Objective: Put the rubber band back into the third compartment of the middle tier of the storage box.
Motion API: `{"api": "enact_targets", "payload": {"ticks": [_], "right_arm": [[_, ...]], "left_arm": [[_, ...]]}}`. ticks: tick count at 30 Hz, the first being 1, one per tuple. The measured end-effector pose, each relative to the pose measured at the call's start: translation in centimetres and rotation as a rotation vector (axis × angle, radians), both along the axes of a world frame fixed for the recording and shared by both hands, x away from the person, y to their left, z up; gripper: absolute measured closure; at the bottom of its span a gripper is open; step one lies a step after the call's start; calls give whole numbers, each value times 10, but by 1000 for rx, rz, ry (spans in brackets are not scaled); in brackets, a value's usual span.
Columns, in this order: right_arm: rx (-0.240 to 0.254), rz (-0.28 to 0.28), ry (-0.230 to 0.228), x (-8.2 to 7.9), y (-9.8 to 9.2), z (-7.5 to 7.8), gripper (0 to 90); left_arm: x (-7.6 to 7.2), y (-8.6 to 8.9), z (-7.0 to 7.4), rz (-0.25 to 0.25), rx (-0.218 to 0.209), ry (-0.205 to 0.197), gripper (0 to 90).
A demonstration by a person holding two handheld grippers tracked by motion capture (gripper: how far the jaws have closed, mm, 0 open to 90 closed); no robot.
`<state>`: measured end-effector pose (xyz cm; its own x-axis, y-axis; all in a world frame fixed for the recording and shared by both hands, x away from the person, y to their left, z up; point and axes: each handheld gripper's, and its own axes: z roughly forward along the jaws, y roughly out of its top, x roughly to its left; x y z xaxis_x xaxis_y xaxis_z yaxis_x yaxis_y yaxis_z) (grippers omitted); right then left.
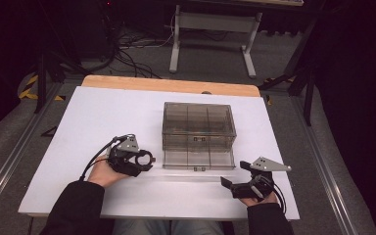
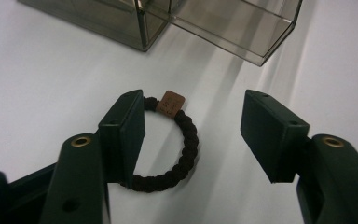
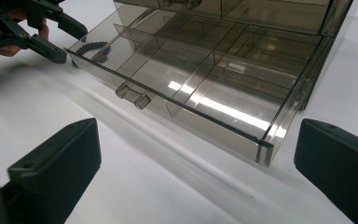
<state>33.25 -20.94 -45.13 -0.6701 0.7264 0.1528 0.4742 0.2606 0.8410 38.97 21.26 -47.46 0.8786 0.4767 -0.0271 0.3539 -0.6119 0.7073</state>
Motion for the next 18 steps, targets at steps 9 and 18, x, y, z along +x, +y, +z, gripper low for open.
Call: {"api": "enact_targets", "payload": {"ticks": [9, 18], "right_arm": [[-2, 3, -2, 0, 0, 0, 9], [-6, 6, -3, 0, 1, 0, 9]], "left_arm": [[2, -2, -5, -8, 39, 20, 518], [4, -2, -8, -11, 48, 28, 628]]}}
